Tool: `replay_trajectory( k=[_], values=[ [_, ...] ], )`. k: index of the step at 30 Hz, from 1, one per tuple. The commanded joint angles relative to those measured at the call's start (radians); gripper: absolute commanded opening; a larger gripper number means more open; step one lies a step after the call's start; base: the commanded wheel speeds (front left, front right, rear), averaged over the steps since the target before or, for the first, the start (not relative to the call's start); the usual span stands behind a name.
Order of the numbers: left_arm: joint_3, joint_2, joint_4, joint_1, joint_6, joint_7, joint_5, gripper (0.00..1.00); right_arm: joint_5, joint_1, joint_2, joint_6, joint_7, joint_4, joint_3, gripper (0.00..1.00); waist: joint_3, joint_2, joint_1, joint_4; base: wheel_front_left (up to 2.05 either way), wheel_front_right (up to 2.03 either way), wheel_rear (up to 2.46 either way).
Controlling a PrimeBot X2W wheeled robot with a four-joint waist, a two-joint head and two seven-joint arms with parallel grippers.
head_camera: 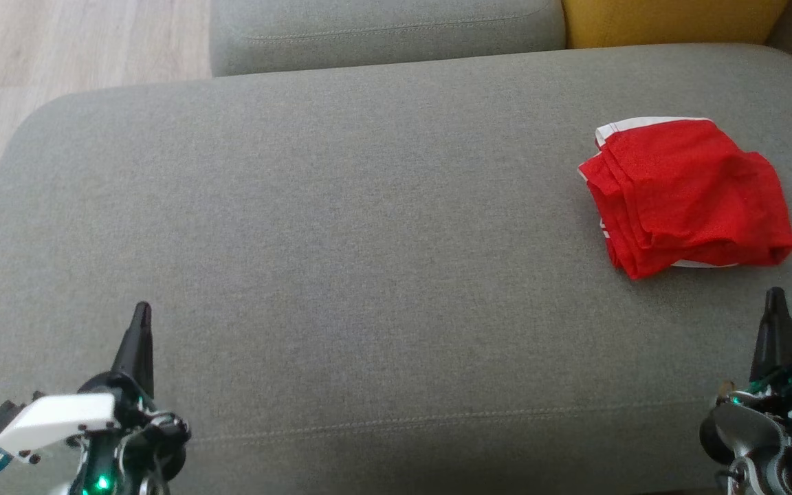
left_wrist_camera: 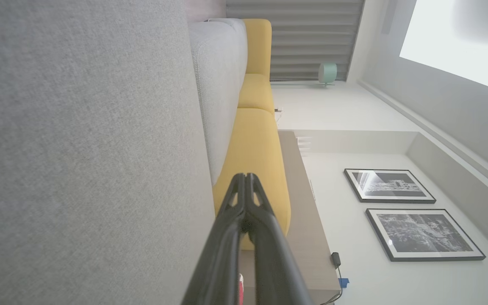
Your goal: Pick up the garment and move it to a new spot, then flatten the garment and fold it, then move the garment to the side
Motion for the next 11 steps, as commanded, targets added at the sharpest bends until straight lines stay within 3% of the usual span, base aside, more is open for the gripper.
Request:
replay_trajectory(
  k=[1, 11],
  values=[
    [0.040, 0.016, -0.027, -0.061, -0.008, 0.008, -0.017, 0.00, 0.020, -0.055, -0.012, 0.007, 0.008, -0.036, 0.018, 0.00, 0.000, 0.0000, 0.0000, 0.000, 0.00, 0.00, 0.00],
    [0.044, 0.012, -0.027, -0.062, -0.008, 0.012, -0.013, 0.00, 0.016, -0.055, -0.009, 0.007, 0.011, -0.036, 0.014, 0.00, 0.000, 0.0000, 0.0000, 0.000, 0.00, 0.00, 0.00]
  ],
)
